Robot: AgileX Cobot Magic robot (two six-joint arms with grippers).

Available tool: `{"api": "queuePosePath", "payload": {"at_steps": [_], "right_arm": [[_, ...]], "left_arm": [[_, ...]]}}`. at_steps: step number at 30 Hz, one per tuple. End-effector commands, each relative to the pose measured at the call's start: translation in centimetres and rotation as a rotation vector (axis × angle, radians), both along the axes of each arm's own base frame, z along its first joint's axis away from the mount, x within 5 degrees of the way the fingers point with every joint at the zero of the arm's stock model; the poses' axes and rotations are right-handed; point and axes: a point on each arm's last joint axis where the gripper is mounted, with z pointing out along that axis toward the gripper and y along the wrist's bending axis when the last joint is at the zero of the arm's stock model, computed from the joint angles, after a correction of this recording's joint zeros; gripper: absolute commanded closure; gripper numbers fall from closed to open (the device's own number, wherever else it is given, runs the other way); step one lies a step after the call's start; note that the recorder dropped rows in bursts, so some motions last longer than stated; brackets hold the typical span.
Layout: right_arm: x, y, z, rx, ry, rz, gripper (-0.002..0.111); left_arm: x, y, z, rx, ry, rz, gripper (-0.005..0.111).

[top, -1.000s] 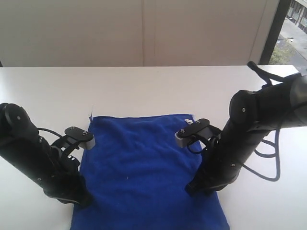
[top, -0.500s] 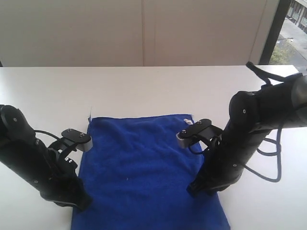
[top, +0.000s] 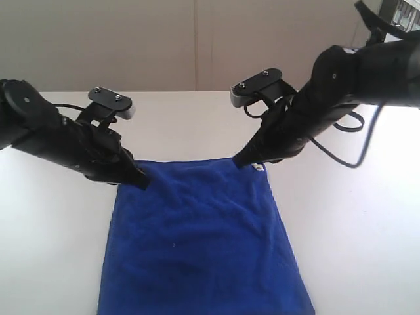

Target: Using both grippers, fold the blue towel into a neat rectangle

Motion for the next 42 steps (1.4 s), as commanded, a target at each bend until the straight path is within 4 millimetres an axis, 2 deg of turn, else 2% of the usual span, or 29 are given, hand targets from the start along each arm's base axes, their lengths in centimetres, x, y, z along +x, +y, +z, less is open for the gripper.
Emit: {"api": "queuePosePath", "payload": {"at_steps": [1, 5, 12, 19, 27, 34, 40, 42], "right_arm": [[3.8, -0.4, -1.6, -0.016, 0.013, -0.003, 0.108], [5.9, 0.1, -3.4, -0.026, 0.039, 0.03, 0.108], [8.4, 0.8, -6.3, -0.023, 0.07, 0.034, 0.108], [9.2, 0.7, -8.1, -0.057, 0.088, 0.044, 0.108], [9.4, 0.0, -10.2, -0.145, 0.116, 0.011, 0.108], [9.6, 0.1, -9.4, -0.125, 0.097, 0.003, 0.108], [10.2, 0.7, -5.2, -0.078, -0.034, 0.007, 0.108], [10.6, 0.8, -4.3, -0.07, -0.069, 0.005, 0.108]], "left_arm": [[2.8, -1.3, -2.3, 0.005, 0.059, -0.003, 0.107], [4.4, -2.3, -3.5, -0.006, 0.098, -0.015, 0.107], [5.9, -3.0, -6.0, 0.018, 0.123, -0.027, 0.107], [5.9, -3.0, -7.5, 0.051, 0.144, -0.069, 0.107], [5.8, -2.2, -7.7, 0.054, 0.193, -0.086, 0.107], [6.0, -1.7, -7.6, 0.056, 0.193, -0.083, 0.107], [6.6, -2.0, -5.1, 0.021, 0.126, -0.075, 0.107], [6.9, -2.1, -4.2, 0.013, 0.095, -0.071, 0.107]]}}
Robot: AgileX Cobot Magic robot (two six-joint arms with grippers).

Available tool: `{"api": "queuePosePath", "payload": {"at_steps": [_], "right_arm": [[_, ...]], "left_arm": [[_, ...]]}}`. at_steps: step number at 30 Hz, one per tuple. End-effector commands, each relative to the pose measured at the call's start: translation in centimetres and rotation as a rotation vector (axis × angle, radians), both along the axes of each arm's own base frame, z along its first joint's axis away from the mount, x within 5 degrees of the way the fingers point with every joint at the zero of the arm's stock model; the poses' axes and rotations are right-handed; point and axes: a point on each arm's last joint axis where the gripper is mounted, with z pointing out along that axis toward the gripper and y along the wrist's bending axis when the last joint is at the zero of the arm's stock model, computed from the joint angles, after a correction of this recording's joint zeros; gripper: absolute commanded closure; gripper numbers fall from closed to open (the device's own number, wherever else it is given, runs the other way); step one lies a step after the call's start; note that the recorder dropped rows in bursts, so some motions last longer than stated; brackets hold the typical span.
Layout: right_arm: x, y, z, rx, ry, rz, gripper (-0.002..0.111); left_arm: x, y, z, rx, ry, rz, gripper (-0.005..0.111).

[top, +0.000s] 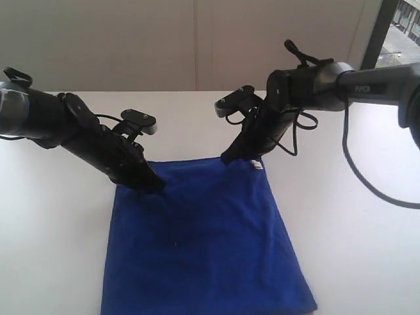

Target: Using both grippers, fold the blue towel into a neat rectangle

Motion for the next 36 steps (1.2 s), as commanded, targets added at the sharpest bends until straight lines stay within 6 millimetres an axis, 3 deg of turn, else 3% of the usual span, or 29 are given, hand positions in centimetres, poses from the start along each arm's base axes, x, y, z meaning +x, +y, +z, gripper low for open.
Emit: {"api": "queuePosePath", "payload": {"at_steps": [1, 5, 15, 25, 31, 33, 36], "right_arm": [[1.0, 0.2, 3.4, 0.026, -0.123, 0.006, 0.108], [1.5, 0.3, 3.1, 0.028, -0.133, 0.006, 0.108], [2.0, 0.4, -1.6, -0.007, -0.038, 0.014, 0.108], [1.9, -0.3, -3.0, -0.094, 0.002, 0.038, 0.108], [2.0, -0.4, -2.4, -0.09, -0.019, 0.035, 0.108], [1.9, -0.2, -0.8, -0.068, -0.05, 0.028, 0.108], [1.3, -0.1, 3.2, -0.061, -0.09, 0.048, 0.108]], "left_arm": [[0.4, 0.0, 2.1, -0.023, -0.053, 0.002, 0.107], [0.6, 0.3, 2.0, 0.004, -0.083, -0.002, 0.107], [1.6, 2.1, -0.2, 0.056, -0.054, 0.02, 0.107], [2.0, 2.6, -2.1, 0.087, -0.042, 0.016, 0.107], [2.2, 2.5, -1.6, 0.076, -0.044, 0.013, 0.107], [2.3, 2.1, 0.1, 0.036, -0.041, -0.001, 0.107], [2.3, 1.8, 4.5, -0.012, -0.115, -0.022, 0.107]]}}
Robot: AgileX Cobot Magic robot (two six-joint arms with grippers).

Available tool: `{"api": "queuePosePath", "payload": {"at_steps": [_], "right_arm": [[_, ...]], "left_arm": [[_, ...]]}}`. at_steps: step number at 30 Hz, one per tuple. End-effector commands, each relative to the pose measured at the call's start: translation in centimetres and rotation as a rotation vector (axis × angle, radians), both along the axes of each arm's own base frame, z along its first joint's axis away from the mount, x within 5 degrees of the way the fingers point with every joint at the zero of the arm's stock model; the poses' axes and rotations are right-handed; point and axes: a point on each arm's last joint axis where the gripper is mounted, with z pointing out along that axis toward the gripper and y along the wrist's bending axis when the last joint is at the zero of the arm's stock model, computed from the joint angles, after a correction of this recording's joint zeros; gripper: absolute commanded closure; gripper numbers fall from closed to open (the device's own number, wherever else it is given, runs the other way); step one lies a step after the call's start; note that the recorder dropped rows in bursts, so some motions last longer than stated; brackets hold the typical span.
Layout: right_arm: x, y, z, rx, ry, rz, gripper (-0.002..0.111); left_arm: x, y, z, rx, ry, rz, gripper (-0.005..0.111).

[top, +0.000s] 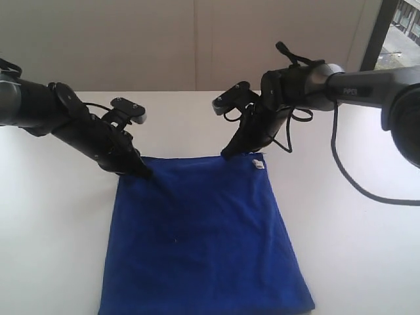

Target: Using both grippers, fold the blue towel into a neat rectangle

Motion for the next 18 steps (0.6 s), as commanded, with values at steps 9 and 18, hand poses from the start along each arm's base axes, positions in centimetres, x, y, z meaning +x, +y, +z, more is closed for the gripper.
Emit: {"api": "queuePosePath", "payload": {"at_steps": [9, 18], "right_arm": [[-4.5, 1.7, 1.2, 0.095, 0.226, 0.236, 0.108], [-5.4, 1.7, -1.4, 0.026, 0.233, 0.201, 0.108]], "left_arm": [[-5.4, 1.5, 8.4, -0.012, 0.063, -0.114, 0.107], [-10.5, 3.2, 6.7, -0.001, 0.152, -0.078, 0.107]]}}
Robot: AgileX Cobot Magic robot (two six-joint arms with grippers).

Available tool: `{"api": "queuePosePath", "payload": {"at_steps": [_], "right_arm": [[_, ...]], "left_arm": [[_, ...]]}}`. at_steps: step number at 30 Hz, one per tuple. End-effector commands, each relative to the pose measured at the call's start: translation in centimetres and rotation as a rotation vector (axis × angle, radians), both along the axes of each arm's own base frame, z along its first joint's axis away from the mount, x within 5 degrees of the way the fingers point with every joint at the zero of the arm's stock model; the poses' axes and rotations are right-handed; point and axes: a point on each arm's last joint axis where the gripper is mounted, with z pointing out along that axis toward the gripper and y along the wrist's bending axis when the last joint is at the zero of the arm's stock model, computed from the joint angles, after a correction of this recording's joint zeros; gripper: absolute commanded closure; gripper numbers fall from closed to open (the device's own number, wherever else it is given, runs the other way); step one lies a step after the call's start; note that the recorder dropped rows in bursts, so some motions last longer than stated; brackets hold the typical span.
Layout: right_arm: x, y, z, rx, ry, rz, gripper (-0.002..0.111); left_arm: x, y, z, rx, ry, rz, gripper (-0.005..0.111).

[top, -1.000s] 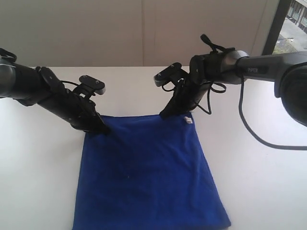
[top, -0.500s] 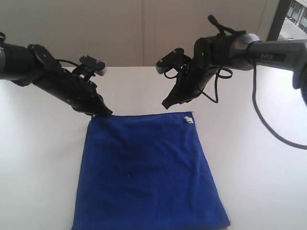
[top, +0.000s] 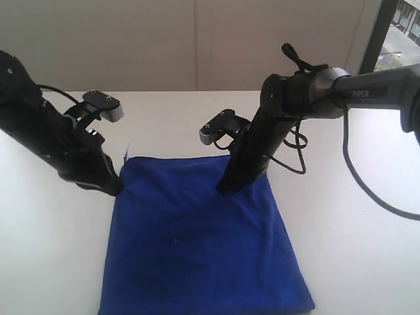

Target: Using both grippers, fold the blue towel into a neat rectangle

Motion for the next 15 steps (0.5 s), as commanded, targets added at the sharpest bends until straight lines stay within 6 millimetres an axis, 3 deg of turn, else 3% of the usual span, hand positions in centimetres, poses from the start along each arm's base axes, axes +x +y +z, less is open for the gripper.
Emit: {"api": "queuePosePath", "payload": {"at_steps": [1, 15], "right_arm": [[0.1, -0.8, -0.9, -0.079, -0.013, -0.052, 0.108], [0.7, -2.2, -1.1, -0.192, -0.057, -0.214, 0.108]], "left_arm": [[-2.5, 0.8, 0.1, -0.012, 0.031, 0.02, 0.107], [-3.4, 0.9, 0.4, -0.027, 0.062, 0.009, 0.107]]}}
